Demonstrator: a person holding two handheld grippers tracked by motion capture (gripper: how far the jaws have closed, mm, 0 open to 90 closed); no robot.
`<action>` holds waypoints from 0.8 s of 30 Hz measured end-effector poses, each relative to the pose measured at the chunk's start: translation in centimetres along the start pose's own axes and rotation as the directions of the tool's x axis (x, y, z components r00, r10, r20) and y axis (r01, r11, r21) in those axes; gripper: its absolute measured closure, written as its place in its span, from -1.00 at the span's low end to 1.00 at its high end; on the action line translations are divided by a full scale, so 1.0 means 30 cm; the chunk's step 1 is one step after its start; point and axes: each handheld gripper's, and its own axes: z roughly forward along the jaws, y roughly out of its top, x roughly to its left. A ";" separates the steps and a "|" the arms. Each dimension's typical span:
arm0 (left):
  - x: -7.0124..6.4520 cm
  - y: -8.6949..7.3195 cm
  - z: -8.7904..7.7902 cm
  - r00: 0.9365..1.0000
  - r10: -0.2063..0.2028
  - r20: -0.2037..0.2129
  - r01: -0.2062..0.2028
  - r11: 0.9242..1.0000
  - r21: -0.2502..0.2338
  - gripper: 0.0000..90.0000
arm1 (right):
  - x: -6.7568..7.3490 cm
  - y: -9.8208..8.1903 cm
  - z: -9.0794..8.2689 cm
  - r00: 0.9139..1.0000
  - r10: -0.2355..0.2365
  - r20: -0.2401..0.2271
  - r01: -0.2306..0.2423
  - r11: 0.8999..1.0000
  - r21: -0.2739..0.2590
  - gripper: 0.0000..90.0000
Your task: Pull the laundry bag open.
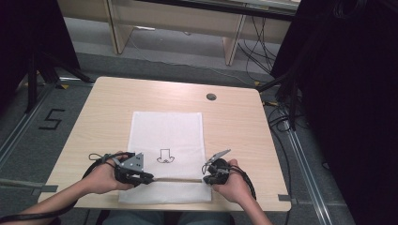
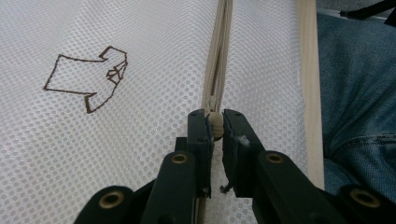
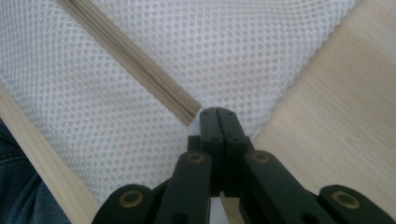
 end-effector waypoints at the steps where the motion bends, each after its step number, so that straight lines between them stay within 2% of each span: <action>1: -0.002 0.000 0.001 1.000 -0.001 -0.002 0.001 1.000 0.003 0.81 | 0.003 0.000 0.000 1.000 0.007 -0.006 -0.007 1.000 0.001 1.00; 7: 0.003 -0.005 -0.009 1.000 -0.006 0.003 0.006 1.000 -0.003 0.81 | 0.001 0.000 0.000 1.000 -0.001 -0.005 0.001 1.000 -0.001 1.00; 12: 0.003 -0.009 -0.014 1.000 0.002 -0.002 -0.002 1.000 0.003 0.81 | 0.004 0.000 0.000 1.000 0.012 -0.005 -0.012 1.000 0.002 1.00; 14: 0.002 -0.011 -0.015 1.000 -0.011 0.000 0.011 1.000 -0.003 0.81 | 0.000 0.000 0.000 1.000 0.000 -0.001 0.000 1.000 -0.001 1.00; 15: 0.007 -0.012 -0.020 1.000 0.009 -0.004 -0.009 1.000 0.013 0.81 | 0.000 0.000 0.000 1.000 0.000 0.000 0.000 1.000 0.000 1.00; 16: 0.004 -0.013 -0.018 1.000 -0.011 0.002 0.011 1.000 -0.005 0.81 | 0.003 0.000 0.000 1.000 0.007 -0.007 -0.007 1.000 0.000 1.00; 19: 0.006 -0.015 -0.022 1.000 -0.016 0.002 0.016 1.000 -0.002 0.81 | 0.000 0.000 0.000 1.000 0.000 -0.001 0.000 1.000 -0.001 1.00; 24: 0.010 -0.020 -0.029 1.000 0.004 -0.001 -0.004 1.000 0.003 0.81 | 0.000 0.000 0.000 1.000 0.000 0.000 0.000 1.000 0.000 1.00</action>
